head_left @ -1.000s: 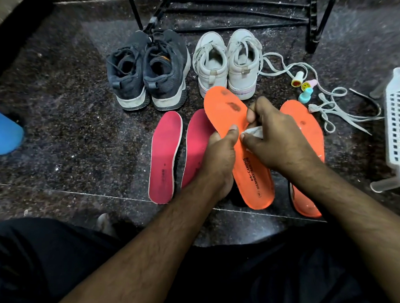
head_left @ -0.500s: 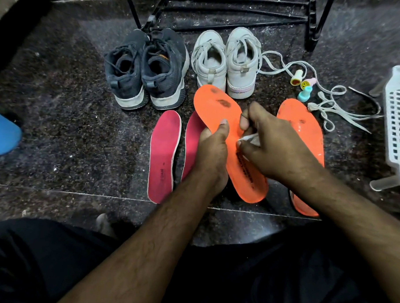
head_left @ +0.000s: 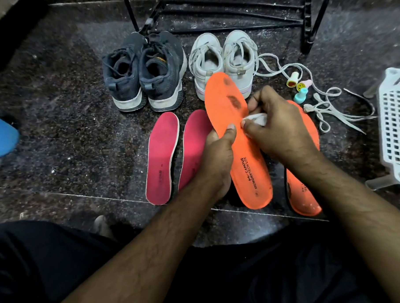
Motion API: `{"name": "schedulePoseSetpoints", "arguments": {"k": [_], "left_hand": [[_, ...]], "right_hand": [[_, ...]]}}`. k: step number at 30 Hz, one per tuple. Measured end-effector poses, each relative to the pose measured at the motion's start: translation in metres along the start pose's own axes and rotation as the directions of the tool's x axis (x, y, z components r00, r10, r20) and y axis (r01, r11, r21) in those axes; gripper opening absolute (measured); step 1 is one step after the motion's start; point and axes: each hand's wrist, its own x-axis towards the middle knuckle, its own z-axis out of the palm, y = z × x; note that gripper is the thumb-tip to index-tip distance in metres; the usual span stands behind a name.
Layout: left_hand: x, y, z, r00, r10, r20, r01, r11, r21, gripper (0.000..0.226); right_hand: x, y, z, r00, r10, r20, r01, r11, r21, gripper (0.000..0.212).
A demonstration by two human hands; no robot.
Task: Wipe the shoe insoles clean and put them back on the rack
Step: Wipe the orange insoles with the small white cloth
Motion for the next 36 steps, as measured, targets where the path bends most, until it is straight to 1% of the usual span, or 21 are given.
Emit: {"name": "schedulePoseSetpoints", "arguments": {"k": [2,5,8,10,13,16,17,19,21,23,25,27,30,31,32,33,35,36], "left_hand": [[0.003,0.004,-0.002,1.0,0.006,-0.029,-0.007,0.999,-0.038,0.019],[0.007,0.01,-0.006,0.995,-0.015,-0.099,0.006,0.995,-0.095,0.017],[0.01,0.015,-0.009,0.99,-0.031,-0.137,0.017,0.995,-0.099,0.013],[0.011,0.017,-0.011,0.991,-0.043,-0.124,0.033,0.996,-0.085,0.016],[0.012,0.018,-0.013,0.994,-0.058,-0.096,0.051,0.996,-0.074,0.019],[0.009,0.016,-0.01,0.992,-0.1,-0.081,0.093,0.992,-0.086,0.012],[0.007,0.012,-0.008,0.991,-0.115,-0.062,0.11,0.99,-0.085,0.017],[0.003,0.003,-0.004,0.993,-0.122,0.007,0.122,0.991,-0.056,0.035],[0.002,-0.004,-0.001,0.99,-0.121,0.067,0.124,0.991,-0.041,0.042],[0.003,-0.004,-0.001,0.98,-0.133,0.146,0.145,0.986,-0.077,0.05],[0.005,0.002,-0.004,0.968,-0.147,0.202,0.174,0.977,-0.124,0.058],[0.011,0.009,-0.011,0.962,-0.156,0.223,0.197,0.964,-0.178,0.062],[0.02,0.014,-0.019,0.96,-0.226,0.163,0.255,0.949,-0.186,0.063],[0.021,0.014,-0.019,0.96,-0.244,0.135,0.265,0.948,-0.176,0.06],[0.022,0.01,-0.018,0.965,-0.239,0.104,0.252,0.956,-0.147,0.055],[0.022,0.006,-0.017,0.975,-0.206,0.083,0.215,0.97,-0.117,0.047],[0.02,-0.003,-0.015,0.985,-0.142,0.097,0.152,0.983,-0.1,0.037],[0.018,-0.005,-0.013,0.981,-0.141,0.13,0.155,0.983,-0.102,0.036]], "right_hand": [[-0.005,-0.006,0.002,0.991,-0.05,0.121,0.048,0.999,0.013,0.026],[-0.011,-0.01,0.001,0.952,-0.113,0.286,0.134,0.99,-0.054,0.029],[-0.011,-0.007,-0.01,0.918,-0.058,0.393,0.087,0.995,-0.057,0.032],[-0.011,-0.004,-0.018,0.9,-0.01,0.435,0.052,0.995,-0.085,0.035],[-0.013,-0.003,-0.02,0.906,-0.01,0.424,0.056,0.994,-0.096,0.036],[-0.014,-0.007,-0.015,0.927,-0.061,0.37,0.09,0.994,-0.062,0.034],[-0.012,-0.009,-0.013,0.938,-0.072,0.34,0.09,0.995,-0.039,0.032],[-0.008,-0.007,-0.011,0.967,-0.067,0.244,0.076,0.997,-0.027,0.028],[-0.003,-0.003,-0.012,0.988,-0.041,0.146,0.05,0.997,-0.058,0.024],[-0.001,0.0,-0.014,0.996,-0.008,0.086,0.012,0.999,-0.044,0.019],[-0.003,-0.002,-0.015,0.994,-0.007,0.109,0.014,0.998,-0.061,0.017],[-0.009,-0.006,-0.014,0.976,-0.053,0.212,0.076,0.992,-0.102,0.019],[-0.02,-0.015,-0.008,0.895,-0.15,0.42,0.221,0.967,-0.124,0.029],[-0.022,-0.015,-0.006,0.873,-0.166,0.458,0.251,0.959,-0.129,0.031],[-0.022,-0.014,-0.005,0.87,-0.174,0.461,0.263,0.955,-0.136,0.033],[-0.02,-0.012,-0.005,0.884,-0.181,0.432,0.266,0.953,-0.146,0.034],[-0.011,-0.007,-0.009,0.93,-0.17,0.327,0.242,0.951,-0.193,0.03],[-0.006,-0.004,-0.012,0.953,-0.15,0.265,0.212,0.951,-0.224,0.027]]}}
